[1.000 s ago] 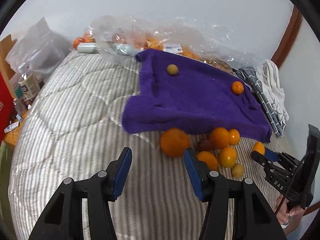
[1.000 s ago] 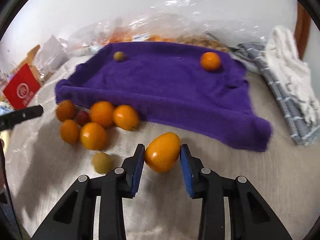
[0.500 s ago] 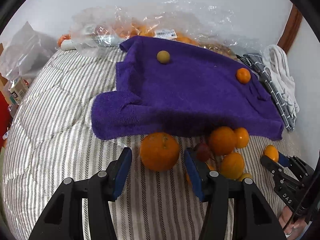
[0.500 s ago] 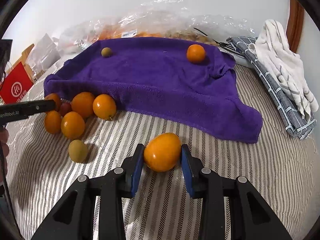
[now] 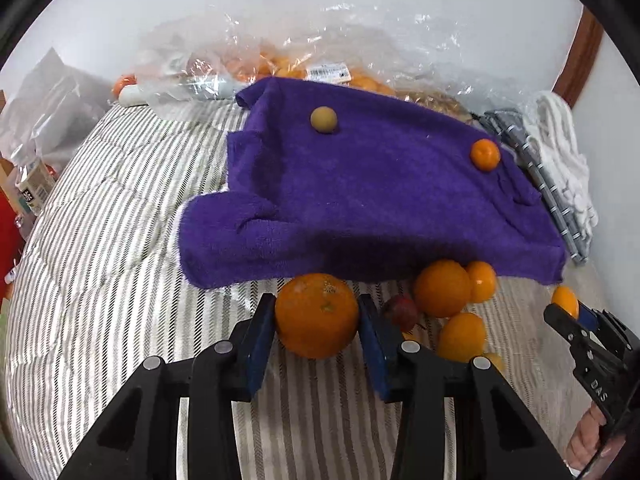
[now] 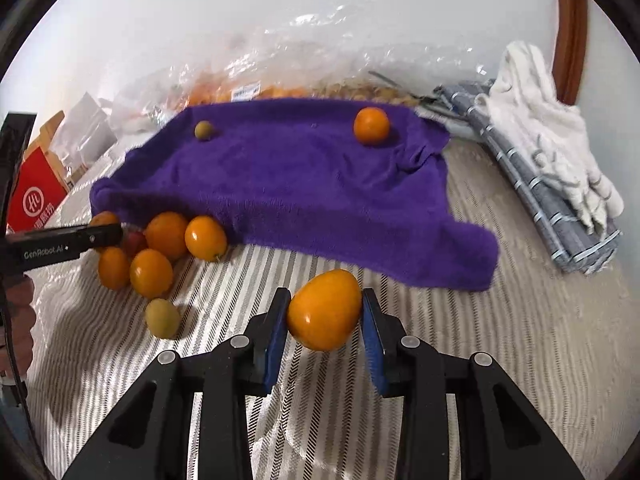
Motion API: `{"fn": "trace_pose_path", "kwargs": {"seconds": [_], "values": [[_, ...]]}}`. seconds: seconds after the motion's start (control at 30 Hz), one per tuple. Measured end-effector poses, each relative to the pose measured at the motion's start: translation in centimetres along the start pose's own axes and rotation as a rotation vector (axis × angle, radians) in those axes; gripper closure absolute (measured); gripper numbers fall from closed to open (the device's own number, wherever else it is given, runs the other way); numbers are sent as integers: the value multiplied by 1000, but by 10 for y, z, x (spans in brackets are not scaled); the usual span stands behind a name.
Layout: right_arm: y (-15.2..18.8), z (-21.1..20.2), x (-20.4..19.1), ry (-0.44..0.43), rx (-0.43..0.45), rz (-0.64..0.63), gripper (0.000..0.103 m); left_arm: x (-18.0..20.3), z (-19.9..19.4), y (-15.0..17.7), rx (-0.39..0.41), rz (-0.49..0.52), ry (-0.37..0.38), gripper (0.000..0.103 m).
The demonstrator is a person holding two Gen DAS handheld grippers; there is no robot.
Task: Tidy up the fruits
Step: 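Carry both fruits onto the purple towel and open both grippers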
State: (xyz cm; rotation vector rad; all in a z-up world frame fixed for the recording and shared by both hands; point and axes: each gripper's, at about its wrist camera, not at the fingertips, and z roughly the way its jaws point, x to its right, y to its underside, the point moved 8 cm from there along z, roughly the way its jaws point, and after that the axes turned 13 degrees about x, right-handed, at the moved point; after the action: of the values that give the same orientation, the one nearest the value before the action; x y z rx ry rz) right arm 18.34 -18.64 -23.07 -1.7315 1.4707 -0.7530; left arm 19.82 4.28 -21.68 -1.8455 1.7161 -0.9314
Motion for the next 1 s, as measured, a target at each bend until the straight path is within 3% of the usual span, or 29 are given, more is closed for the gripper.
{"fn": "trace_pose_path", "kwargs": {"seconds": [0.67,1.0], "values": [[-60,-62,-1,55,128,52,68,-12,-91,-40,166,-44,11,64],[-83,-70,3,58,157,67,68,-1,-104,-66,226,-37,19,64]]}}
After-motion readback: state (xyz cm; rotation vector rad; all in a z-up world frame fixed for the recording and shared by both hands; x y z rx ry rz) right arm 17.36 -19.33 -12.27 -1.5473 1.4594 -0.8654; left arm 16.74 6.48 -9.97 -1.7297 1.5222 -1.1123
